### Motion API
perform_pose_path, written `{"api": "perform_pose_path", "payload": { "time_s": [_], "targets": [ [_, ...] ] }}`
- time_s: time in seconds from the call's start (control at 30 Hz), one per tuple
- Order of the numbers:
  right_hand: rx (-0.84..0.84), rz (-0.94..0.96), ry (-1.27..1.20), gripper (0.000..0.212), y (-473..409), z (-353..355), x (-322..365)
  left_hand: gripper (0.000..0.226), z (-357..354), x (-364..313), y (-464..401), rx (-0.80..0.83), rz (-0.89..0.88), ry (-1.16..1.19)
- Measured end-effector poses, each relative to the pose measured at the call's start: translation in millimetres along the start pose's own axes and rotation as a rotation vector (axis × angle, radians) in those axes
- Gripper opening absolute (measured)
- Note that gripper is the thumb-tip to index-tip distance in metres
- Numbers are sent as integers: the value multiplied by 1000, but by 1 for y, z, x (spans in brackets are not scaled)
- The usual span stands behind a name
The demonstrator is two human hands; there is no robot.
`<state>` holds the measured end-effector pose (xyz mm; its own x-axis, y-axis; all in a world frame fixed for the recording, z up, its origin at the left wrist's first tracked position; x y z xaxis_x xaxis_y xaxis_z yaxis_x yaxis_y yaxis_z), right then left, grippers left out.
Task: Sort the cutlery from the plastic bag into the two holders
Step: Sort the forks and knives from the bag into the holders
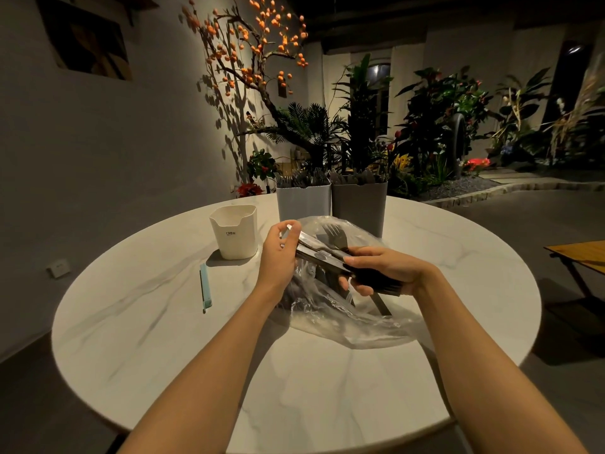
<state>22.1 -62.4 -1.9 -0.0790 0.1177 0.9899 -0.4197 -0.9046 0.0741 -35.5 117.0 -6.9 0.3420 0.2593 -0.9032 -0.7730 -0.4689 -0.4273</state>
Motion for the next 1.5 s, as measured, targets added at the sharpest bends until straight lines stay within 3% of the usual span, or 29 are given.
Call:
{"api": "perform_pose_path", "payload": {
  "time_s": [0.2,0.4,0.5,0.63,0.97,1.1,1.23,1.37,1.5],
  "targets": [
    [21,34,-53,26,2,-2,2,37,-3,-8,4,18,2,79],
    [-56,48,-53,30,1,0,2,43,-5,-11,6,45,26,66],
    [-87,47,-12,30,0,2,2,43,-1,-13,5,60,-60,-59],
    [-137,81,-8,33,-1,2,2,35,6,-14,3,106,-64,-21],
    [-257,70,-5,29,-1,6,0,24,12,-6,-5,-61,-127,-136],
    [-236,51,-31,30,-4,8,-3,22,9,-5,-2,-105,-203,-407],
    [-215,16,-20,40,-6,7,-6,24,10,-9,4,-156,-568,-985],
    [-239,53,-27,47,-8,9,-5,54,-6,-17,12,110,-728,-1154],
    [-293,47,13,36,-8,12,-7,71,-14,-19,14,289,-752,-1294]
  ]
}}
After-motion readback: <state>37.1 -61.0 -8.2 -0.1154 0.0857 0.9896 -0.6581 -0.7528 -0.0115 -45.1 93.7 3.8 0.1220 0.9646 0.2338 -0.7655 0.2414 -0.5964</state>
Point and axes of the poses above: each hand's wrist, its own y-axis away from the middle knuckle, its own z-axis out of the back of the hand, x = y × z, the point moved 3 cm from there along -y, towards the middle knuckle, and after that the axes turned 1 degree about -z, right-handed, at the moved point
